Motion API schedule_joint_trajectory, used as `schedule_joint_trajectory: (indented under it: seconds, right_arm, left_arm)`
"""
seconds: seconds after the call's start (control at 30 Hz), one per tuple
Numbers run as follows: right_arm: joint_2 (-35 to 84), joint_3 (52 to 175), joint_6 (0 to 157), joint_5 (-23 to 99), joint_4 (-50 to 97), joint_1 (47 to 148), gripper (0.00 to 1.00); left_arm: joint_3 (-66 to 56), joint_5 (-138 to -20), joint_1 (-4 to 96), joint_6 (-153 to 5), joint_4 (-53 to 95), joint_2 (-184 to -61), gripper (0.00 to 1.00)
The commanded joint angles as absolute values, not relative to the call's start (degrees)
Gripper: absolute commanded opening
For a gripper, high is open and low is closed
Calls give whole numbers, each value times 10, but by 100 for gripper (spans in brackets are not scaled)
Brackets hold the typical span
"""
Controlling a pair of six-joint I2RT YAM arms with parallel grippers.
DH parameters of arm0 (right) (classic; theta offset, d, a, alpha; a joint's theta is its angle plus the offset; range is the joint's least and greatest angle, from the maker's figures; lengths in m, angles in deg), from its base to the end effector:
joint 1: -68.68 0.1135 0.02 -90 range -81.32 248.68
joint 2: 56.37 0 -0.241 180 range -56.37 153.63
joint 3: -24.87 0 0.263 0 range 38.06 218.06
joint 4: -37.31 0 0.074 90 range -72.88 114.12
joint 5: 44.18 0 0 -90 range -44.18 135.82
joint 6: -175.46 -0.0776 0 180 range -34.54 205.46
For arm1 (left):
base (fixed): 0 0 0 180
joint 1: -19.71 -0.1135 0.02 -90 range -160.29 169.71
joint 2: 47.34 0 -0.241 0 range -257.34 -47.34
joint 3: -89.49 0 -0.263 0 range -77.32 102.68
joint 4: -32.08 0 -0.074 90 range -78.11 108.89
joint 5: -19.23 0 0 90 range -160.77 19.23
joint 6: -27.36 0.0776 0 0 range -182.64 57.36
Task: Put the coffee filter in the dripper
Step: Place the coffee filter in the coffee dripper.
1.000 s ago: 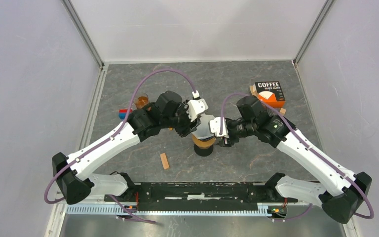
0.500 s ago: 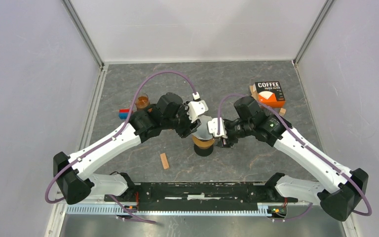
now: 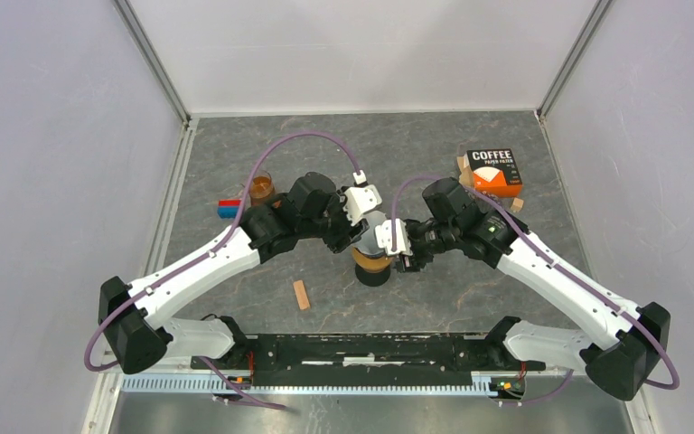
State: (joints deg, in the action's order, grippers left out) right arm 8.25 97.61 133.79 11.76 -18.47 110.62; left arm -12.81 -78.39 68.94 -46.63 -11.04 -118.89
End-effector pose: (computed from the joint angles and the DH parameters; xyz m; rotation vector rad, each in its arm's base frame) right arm 0.1719 0.2129 0.2662 -1.8215 1.4282 0.6533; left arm 0.2050 -0.2535 0.2795 1.2749 1.8534 -0.4641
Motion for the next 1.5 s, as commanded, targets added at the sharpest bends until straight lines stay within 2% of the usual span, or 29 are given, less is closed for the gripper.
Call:
schedule_joint_trajectory:
  seconds: [0.0,0.8,1.2,1.47]
  right_arm:
    - [80,984,1356,130,-181,1111,61]
    - [85,986,1353,148,-173,1118,61]
    - [72,1027,1335,124,-177,1117,71]
    - [62,1028,1334,113,-177,1107,73]
  left_arm:
    - [-138,-775,688,-449,-87,-1187,57]
    - [-132,-775,687,-442,-88,-1188,58]
    - [-104,-790,687,-444,-103,-1188,60]
    - [-88,-796,687,-450,-109,-1188,63]
